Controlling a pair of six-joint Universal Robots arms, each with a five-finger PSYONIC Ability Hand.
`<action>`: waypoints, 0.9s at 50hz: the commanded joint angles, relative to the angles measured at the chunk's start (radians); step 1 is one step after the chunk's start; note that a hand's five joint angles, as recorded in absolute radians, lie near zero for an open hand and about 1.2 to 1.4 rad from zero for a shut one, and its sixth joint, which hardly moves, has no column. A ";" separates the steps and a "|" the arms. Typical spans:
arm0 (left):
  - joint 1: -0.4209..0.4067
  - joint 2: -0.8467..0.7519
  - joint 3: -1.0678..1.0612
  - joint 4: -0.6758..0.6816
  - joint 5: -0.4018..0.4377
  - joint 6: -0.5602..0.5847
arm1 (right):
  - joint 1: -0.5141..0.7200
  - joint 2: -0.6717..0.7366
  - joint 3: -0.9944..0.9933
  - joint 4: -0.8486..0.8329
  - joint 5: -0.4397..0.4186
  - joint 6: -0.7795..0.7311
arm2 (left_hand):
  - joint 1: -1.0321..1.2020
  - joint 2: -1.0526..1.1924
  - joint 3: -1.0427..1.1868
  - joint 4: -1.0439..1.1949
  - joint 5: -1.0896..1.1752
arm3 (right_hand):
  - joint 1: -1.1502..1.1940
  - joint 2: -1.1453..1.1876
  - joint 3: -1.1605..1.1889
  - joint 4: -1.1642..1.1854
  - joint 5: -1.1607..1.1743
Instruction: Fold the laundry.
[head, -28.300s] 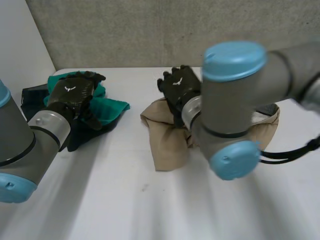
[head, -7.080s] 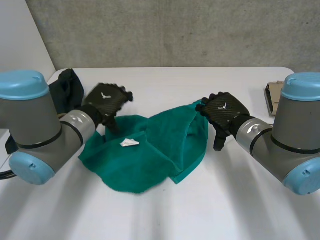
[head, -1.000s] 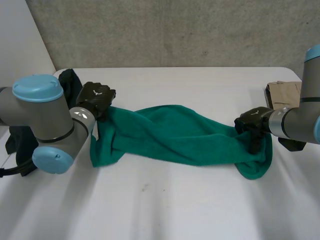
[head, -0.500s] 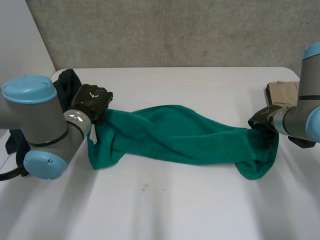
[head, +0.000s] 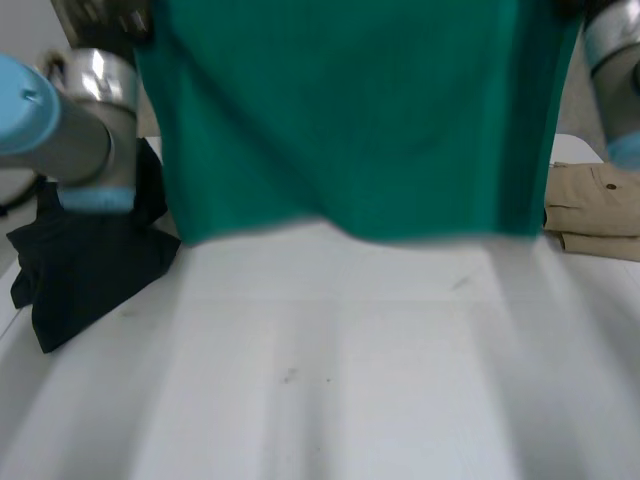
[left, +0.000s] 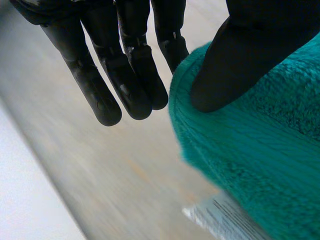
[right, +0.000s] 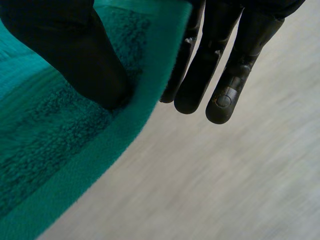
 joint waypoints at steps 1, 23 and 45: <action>0.002 0.084 0.007 0.129 0.009 -0.047 | 0.000 -0.106 0.070 -0.206 0.003 0.090 | 0.264 0.196 0.200 0.193 0.228 | 0.406 0.218 0.213 0.207 0.230; -0.001 -0.059 -0.518 -0.035 0.094 -0.039 | -0.003 0.085 0.510 -0.047 -0.089 -0.045 | 0.264 0.196 0.200 0.193 0.228 | 0.406 0.218 0.213 0.207 0.230; -0.059 0.459 -0.966 -0.800 0.054 0.131 | -0.183 -0.312 0.990 0.755 -0.160 -0.486 | 0.264 0.196 0.200 0.193 0.228 | 0.406 0.218 0.213 0.207 0.230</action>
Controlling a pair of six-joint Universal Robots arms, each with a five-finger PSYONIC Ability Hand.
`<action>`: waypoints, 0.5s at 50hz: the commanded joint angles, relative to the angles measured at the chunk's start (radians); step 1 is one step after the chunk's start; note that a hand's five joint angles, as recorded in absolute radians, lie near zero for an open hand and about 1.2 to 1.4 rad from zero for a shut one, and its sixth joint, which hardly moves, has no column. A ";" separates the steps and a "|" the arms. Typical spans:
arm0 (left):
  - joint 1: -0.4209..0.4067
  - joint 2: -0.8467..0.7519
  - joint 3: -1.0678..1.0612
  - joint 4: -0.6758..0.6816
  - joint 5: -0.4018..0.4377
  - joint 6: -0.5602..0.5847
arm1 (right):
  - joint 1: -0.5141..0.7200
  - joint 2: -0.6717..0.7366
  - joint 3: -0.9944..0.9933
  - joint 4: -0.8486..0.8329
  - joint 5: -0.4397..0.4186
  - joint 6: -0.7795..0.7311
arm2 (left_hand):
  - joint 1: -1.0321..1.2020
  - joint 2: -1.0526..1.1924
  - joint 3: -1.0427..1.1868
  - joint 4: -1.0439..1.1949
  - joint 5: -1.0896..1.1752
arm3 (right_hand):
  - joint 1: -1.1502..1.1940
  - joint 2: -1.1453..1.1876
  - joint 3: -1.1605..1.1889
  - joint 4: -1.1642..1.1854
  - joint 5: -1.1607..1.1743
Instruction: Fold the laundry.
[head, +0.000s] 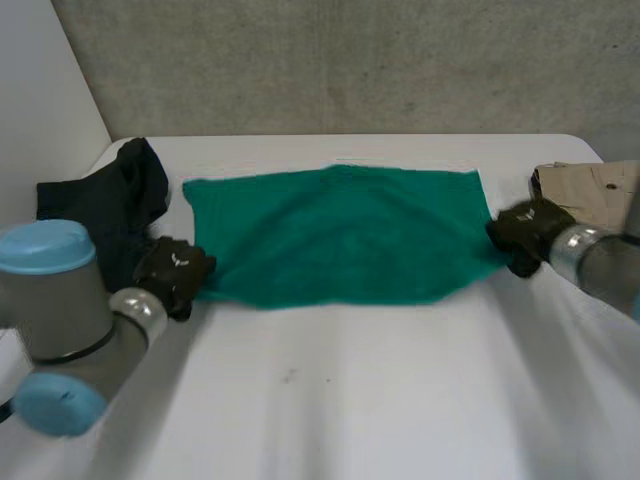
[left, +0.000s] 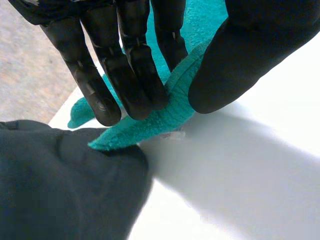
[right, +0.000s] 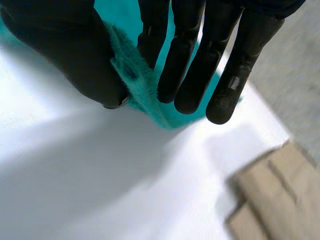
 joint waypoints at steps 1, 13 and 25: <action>-0.050 0.288 -0.184 -0.295 0.002 -0.008 | -0.105 -0.213 0.259 0.330 -0.008 -0.253 | 0.264 0.195 0.200 0.193 0.228 | 0.404 0.218 0.213 0.203 0.224; -0.110 0.319 -0.180 -0.498 0.017 -0.013 | -0.291 -0.352 0.465 0.384 -0.033 -0.484 | 0.264 0.195 0.200 0.193 0.228 | 0.404 0.218 0.213 0.203 0.224; -0.096 -0.027 0.147 -0.089 -0.137 -0.011 | -0.085 -0.053 0.097 0.047 0.059 -0.138 | 0.264 0.195 0.200 0.193 0.228 | 0.404 0.218 0.213 0.203 0.224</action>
